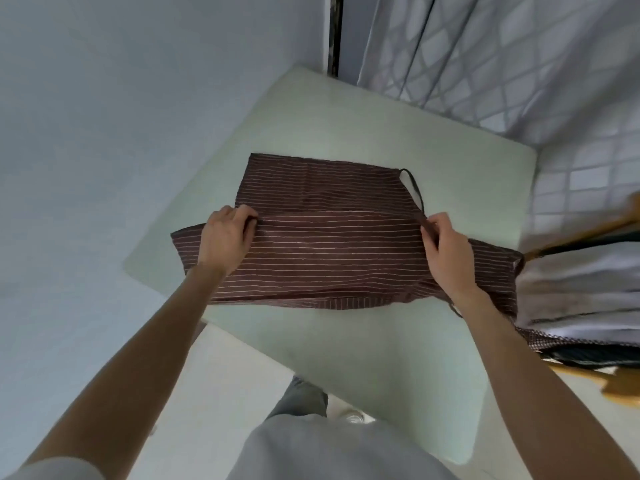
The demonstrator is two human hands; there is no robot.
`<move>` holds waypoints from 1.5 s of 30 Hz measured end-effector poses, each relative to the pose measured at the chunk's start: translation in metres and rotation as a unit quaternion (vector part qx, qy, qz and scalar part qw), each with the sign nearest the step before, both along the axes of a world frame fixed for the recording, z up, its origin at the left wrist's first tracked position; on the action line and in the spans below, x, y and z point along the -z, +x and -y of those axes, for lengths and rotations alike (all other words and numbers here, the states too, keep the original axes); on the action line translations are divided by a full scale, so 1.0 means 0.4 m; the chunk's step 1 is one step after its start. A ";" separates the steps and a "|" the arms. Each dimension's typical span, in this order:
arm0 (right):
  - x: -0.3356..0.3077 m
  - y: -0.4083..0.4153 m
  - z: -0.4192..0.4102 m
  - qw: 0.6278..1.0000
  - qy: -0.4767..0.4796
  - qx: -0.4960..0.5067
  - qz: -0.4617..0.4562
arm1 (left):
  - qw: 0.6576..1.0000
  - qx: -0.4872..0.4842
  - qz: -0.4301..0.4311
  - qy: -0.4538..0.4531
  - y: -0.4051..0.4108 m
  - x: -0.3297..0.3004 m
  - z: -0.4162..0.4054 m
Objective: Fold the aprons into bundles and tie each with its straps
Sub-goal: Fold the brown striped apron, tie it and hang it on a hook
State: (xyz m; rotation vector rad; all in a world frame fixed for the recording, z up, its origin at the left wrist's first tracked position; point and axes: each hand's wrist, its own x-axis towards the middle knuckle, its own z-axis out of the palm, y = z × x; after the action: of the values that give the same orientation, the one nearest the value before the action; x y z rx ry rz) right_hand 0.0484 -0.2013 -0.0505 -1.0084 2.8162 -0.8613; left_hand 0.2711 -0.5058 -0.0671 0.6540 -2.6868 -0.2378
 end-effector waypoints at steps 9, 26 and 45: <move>-0.022 -0.292 0.229 0.994 0.072 0.085 -0.009 | 0.996 0.081 -0.003 -0.042 -0.353 0.003 0.259; 0.275 -0.490 0.403 0.959 0.129 0.183 0.174 | 0.980 0.062 0.188 0.030 -0.612 0.287 0.396; 0.275 -0.428 0.355 0.980 0.092 0.175 0.029 | 0.985 0.132 0.080 0.077 -0.659 0.266 0.162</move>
State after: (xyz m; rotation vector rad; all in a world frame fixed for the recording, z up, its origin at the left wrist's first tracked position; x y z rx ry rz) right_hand -0.1227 -0.3432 -0.1606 -0.4640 3.0004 -0.6190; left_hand 0.0076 -0.5704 -0.1733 0.3714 -2.9301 -0.4840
